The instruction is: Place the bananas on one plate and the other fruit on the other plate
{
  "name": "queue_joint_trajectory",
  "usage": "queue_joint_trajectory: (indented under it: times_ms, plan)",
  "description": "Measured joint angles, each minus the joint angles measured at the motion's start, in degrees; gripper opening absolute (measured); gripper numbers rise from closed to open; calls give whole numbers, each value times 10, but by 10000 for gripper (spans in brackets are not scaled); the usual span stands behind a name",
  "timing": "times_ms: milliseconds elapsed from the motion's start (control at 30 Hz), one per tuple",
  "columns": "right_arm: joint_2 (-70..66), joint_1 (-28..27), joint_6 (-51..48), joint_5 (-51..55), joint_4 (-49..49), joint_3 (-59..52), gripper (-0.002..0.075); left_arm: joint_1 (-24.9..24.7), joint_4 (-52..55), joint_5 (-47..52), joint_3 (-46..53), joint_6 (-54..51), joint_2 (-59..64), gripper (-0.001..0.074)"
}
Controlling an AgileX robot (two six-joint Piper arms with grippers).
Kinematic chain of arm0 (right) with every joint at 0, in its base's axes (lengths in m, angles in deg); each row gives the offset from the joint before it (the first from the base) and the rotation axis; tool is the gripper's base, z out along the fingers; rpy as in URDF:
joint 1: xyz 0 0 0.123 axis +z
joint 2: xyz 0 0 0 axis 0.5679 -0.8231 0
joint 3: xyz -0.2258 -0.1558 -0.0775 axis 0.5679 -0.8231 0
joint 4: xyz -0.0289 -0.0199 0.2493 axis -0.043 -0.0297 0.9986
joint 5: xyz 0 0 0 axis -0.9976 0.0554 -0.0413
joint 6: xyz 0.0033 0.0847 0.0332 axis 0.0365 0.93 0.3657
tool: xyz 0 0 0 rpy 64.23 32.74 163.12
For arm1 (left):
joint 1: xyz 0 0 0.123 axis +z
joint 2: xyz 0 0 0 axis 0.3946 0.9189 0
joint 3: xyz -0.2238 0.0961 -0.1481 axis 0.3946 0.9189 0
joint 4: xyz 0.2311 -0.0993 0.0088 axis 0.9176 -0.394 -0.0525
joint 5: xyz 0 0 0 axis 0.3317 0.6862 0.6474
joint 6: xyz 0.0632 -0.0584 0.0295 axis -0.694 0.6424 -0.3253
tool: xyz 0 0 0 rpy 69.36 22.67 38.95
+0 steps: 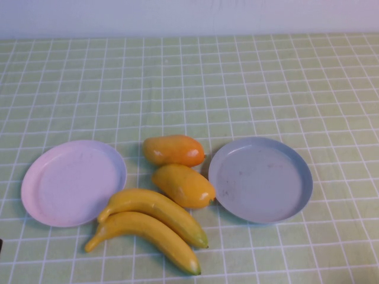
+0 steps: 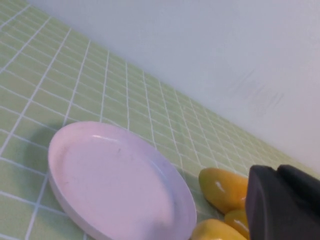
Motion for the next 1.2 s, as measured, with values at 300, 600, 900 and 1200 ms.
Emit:
queue_joint_trajectory:
  times_ms: [300,600,900,1200]
  plan:
    - [0,0,0,0,0,0,-15,0,-56,-18,-47,3,21,-4]
    - [0,0,0,0,0,0,-15,0,-58,238,-275,-126,251,-4]
    - [0,0,0,0,0,0,-15,0,-46,427,-492,-290,529,-4]
    - [0,0,0,0,0,0,-15,-63,70,475,-723,-349,791,-4]
